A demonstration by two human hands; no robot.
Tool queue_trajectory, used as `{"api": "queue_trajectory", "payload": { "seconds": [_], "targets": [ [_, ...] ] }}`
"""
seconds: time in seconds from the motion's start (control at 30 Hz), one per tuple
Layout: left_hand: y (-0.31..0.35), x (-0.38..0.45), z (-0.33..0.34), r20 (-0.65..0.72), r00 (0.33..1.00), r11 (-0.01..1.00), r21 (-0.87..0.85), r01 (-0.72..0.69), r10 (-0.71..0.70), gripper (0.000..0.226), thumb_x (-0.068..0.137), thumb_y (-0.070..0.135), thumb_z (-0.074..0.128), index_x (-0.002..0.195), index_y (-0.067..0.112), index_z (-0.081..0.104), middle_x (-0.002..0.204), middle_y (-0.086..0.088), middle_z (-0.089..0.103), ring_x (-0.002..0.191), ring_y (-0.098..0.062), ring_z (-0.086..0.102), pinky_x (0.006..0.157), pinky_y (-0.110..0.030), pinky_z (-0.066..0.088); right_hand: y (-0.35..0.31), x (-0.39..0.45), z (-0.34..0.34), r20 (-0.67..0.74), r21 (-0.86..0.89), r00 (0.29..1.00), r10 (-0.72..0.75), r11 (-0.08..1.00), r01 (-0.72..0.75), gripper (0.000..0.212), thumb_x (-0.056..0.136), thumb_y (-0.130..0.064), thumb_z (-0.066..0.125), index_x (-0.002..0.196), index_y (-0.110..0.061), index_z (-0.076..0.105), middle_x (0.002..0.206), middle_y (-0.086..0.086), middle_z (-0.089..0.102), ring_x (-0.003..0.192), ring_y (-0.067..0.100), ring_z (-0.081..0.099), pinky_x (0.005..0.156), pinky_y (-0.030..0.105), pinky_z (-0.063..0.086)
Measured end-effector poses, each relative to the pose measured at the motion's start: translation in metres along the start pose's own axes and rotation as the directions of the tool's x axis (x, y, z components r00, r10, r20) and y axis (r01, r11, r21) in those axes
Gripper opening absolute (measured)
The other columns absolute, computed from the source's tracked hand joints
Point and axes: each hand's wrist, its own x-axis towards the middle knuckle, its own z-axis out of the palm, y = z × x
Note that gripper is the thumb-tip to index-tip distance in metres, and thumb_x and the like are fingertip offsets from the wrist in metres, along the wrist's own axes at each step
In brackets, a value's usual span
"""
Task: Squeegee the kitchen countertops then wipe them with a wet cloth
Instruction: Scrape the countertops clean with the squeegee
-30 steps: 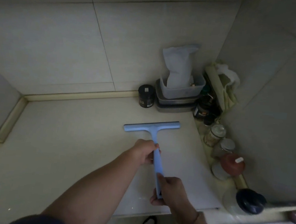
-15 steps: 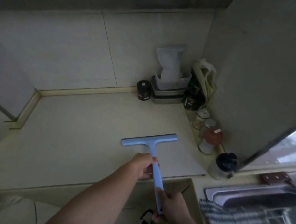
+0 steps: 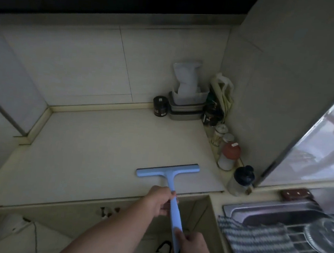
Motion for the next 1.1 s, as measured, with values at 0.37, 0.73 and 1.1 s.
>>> {"api": "queue_trajectory", "payload": {
  "seconds": [0.37,0.73,1.1],
  "targets": [
    [0.081,0.024,0.014,0.111,0.99,0.993,-0.087,-0.076,0.085,0.014,0.095,0.011,0.053,0.084,0.005,0.06,0.078,-0.009,0.064,0.07,-0.021,0.063,0.059,-0.034,0.052,-0.05,0.038,-0.044,0.006,0.32,0.996,-0.094,0.943,0.087,0.047,0.098,-0.032,0.052,0.066,0.001,0.063,0.057,0.022,0.065,0.048,0.032,0.064,0.049,0.033,0.052],
    [0.188,0.111,0.019,0.114,0.991,0.994,-0.083,-0.068,0.077,0.013,0.094,0.015,0.057,0.086,0.007,0.06,0.082,-0.009,0.066,0.073,-0.02,0.064,0.058,-0.034,0.051,-0.129,0.147,-0.077,-0.029,0.426,0.999,-0.039,0.904,0.048,0.045,0.099,-0.025,0.053,0.076,0.013,0.064,0.058,0.018,0.062,0.045,0.026,0.06,0.045,0.027,0.05],
    [0.223,0.162,0.019,0.108,0.993,0.999,-0.033,-0.041,0.045,0.014,0.094,0.017,0.059,0.094,0.003,0.063,0.085,-0.009,0.068,0.074,-0.021,0.065,0.059,-0.034,0.051,-0.149,0.206,-0.08,-0.01,0.538,0.998,0.06,0.842,-0.045,0.045,0.094,-0.028,0.06,0.071,0.011,0.064,0.061,0.02,0.062,0.044,0.024,0.061,0.046,0.028,0.052]
  ]
}}
